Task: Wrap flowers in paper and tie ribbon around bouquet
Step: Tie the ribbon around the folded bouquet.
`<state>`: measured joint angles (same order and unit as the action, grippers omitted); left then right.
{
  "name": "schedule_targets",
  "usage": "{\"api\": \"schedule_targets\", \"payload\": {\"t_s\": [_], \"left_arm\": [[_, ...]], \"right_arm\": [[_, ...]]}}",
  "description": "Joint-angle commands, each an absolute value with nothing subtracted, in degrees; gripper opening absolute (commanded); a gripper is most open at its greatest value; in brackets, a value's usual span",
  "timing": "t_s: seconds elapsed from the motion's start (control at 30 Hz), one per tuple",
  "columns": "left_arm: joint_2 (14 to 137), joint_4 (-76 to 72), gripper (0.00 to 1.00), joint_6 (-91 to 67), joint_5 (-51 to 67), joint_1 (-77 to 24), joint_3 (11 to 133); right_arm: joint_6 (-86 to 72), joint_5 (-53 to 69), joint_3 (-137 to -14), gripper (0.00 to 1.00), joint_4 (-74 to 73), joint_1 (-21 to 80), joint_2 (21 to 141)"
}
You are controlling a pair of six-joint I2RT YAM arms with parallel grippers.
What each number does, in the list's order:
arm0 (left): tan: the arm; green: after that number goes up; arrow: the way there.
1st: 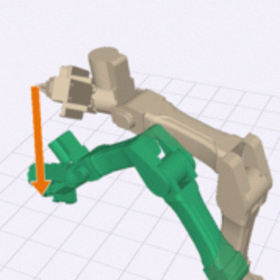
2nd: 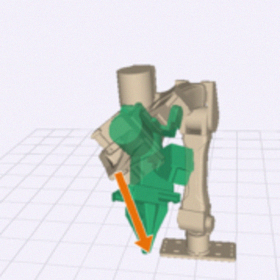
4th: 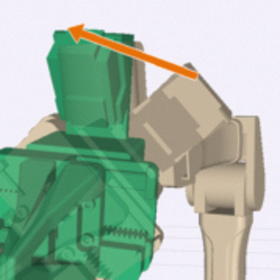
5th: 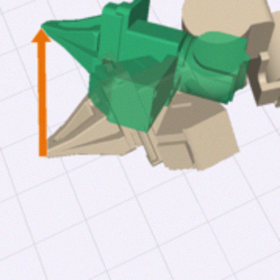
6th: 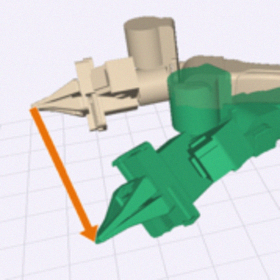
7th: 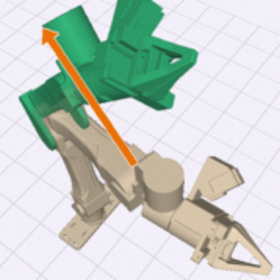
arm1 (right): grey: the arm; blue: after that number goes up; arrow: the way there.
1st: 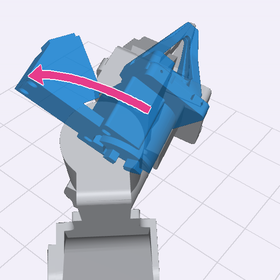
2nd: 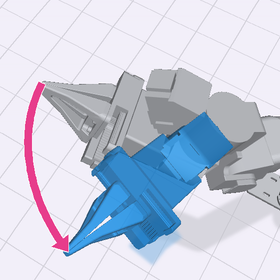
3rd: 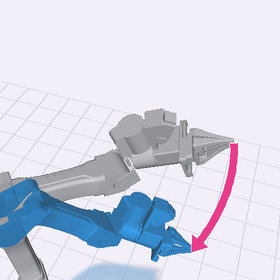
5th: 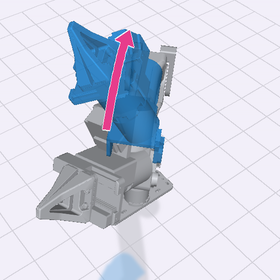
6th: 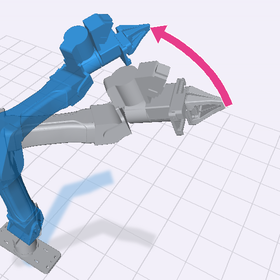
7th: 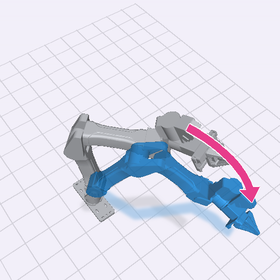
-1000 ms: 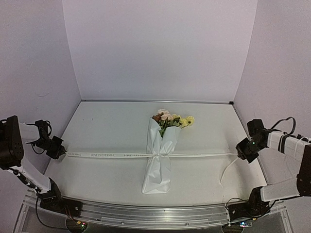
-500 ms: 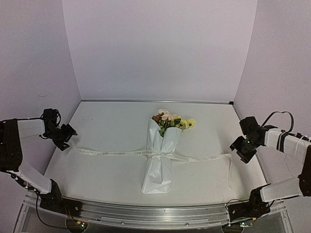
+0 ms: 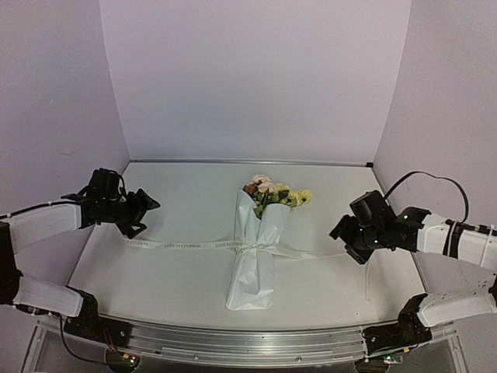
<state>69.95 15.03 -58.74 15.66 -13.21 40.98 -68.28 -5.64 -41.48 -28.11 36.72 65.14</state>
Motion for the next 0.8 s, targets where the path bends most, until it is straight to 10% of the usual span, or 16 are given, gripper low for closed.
{"api": "schedule_targets", "payload": {"t_s": [0.0, 0.6, 0.77], "left_arm": [[67.98, -0.20, 0.86, -78.54, 16.87, -23.45, 32.02], [80.82, -37.80, 0.87, -102.45, 13.17, -39.02, 22.16], [86.60, -41.04, 0.85, -105.78, 13.39, -41.83, 24.77]], "right_arm": [[-81.80, -10.00, -38.87, 0.76, -14.07, 46.61, 69.84], [-101.86, -15.44, -31.33, 0.72, 35.87, 55.46, 97.26], [-102.14, -17.81, -28.51, 0.53, 40.29, 55.14, 98.63]]}}
